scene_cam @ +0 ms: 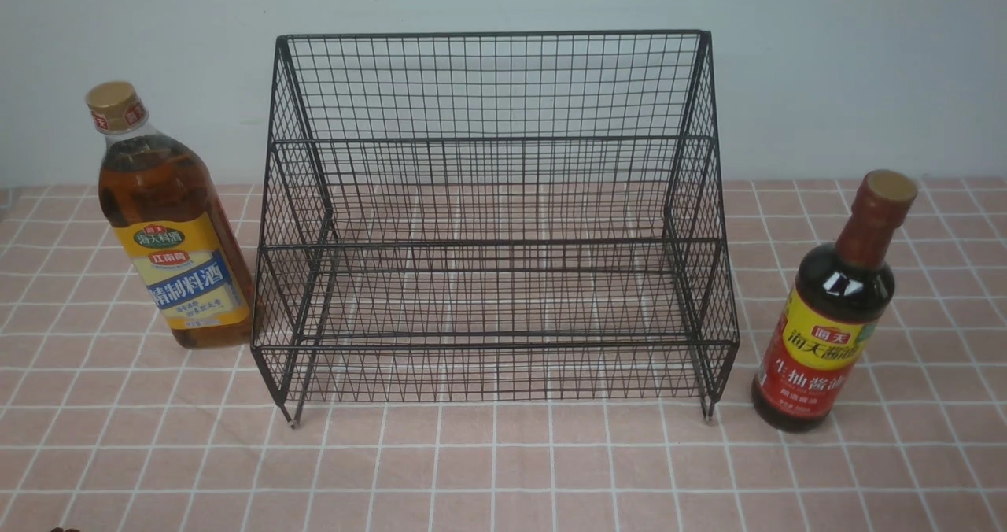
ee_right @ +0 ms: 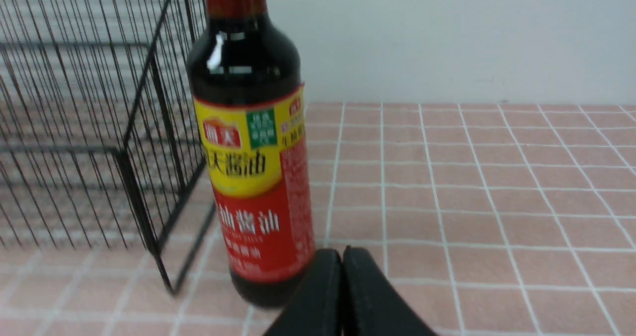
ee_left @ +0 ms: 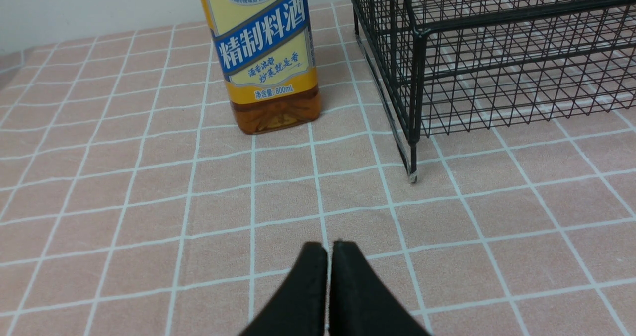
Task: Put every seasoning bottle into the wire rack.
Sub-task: Use the right arm to grab the condiment bottle closest to it
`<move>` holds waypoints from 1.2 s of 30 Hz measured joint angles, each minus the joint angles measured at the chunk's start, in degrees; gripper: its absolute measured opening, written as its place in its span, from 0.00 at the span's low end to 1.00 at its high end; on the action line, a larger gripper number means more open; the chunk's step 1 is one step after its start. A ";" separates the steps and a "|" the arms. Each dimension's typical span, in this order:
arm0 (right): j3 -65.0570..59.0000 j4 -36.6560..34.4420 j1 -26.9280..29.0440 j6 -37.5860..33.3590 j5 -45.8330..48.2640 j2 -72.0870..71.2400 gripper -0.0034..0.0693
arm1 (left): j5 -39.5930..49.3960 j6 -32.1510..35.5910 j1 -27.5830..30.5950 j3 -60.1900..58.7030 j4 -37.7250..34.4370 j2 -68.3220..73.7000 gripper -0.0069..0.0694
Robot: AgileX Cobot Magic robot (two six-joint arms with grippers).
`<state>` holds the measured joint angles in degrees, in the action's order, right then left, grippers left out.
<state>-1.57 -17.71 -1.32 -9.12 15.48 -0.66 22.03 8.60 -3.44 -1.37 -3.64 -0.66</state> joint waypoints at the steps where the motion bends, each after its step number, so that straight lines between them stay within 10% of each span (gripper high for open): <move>1: 0.00 -3.10 0.00 0.85 -3.03 0.00 0.03 | 0.00 0.00 0.00 0.00 0.00 0.00 0.08; 6: 0.00 -11.38 0.00 8.34 -12.84 0.00 0.03 | 0.00 0.00 0.00 0.00 0.00 0.00 0.08; 18: 1.90 0.10 0.00 17.14 -26.29 2.66 0.03 | 0.00 0.00 0.00 0.00 0.00 0.00 0.08; 28: 20.77 18.79 0.00 22.15 -29.76 33.49 0.11 | 0.00 0.00 0.00 0.00 0.00 0.00 0.08; 36: 29.29 40.87 -0.05 41.24 -44.32 56.10 0.40 | 0.00 0.00 0.00 0.00 0.00 0.00 0.08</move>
<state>27.72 23.16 -1.36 32.12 -28.84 55.44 22.03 8.60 -3.44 -1.37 -3.64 -0.66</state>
